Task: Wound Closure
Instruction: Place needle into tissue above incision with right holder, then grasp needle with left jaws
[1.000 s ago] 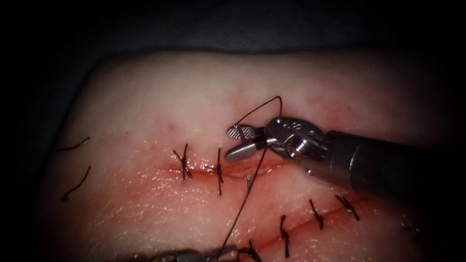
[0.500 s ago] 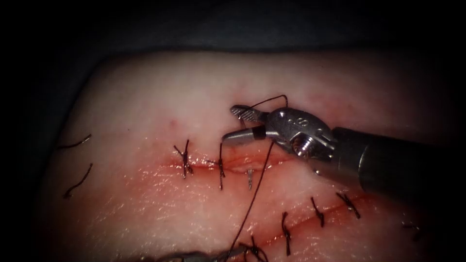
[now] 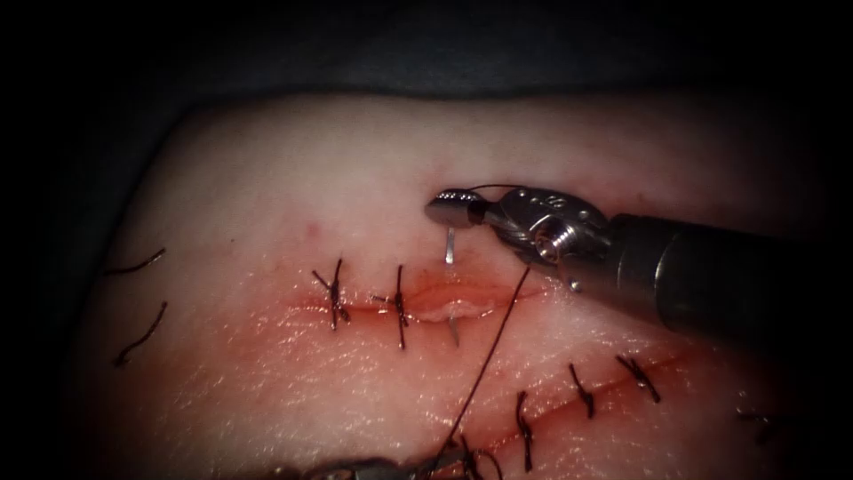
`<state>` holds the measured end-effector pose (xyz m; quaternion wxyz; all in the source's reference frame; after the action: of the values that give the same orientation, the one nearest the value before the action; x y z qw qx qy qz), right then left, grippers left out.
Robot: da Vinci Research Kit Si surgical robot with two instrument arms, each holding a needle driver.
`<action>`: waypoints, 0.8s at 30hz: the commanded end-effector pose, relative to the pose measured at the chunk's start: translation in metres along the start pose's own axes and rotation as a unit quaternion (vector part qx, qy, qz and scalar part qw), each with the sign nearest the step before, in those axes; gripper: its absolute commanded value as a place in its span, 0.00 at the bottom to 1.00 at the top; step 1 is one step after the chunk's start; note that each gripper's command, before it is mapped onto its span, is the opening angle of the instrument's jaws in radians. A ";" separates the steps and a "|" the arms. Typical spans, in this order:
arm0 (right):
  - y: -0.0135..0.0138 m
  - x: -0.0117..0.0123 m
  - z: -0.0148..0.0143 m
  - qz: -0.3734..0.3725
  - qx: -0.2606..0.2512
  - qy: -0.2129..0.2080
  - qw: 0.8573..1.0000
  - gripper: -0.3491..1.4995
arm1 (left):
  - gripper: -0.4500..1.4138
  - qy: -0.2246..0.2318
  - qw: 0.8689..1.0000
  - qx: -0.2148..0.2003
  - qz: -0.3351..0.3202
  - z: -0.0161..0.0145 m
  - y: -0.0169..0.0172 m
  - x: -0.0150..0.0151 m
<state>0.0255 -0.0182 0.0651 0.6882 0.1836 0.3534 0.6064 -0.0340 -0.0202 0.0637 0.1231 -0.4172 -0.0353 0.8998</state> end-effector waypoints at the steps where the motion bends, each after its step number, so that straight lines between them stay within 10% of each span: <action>1: 0.0001 0.0003 0.0002 0.006 -0.030 0.002 1.000 0.00 | 0.20 0.002 1.000 0.000 0.002 0.0011 -0.0005 0.0004; 14: -0.0042 -0.0039 -0.0010 0.024 0.024 -0.090 0.995 0.00 | 0.21 -0.004 1.000 0.006 0.005 0.0027 -0.0024 -0.0004; 24: -0.0046 -0.0050 -0.0006 0.018 0.052 -0.122 0.991 0.00 | 0.45 0.001 1.000 -0.005 0.010 0.0000 -0.0024 -0.0029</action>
<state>0.0272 -0.0247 0.0626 0.7042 0.2988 0.2938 0.5732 -0.0305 -0.0192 0.0657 0.1109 -0.4185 -0.0367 0.9007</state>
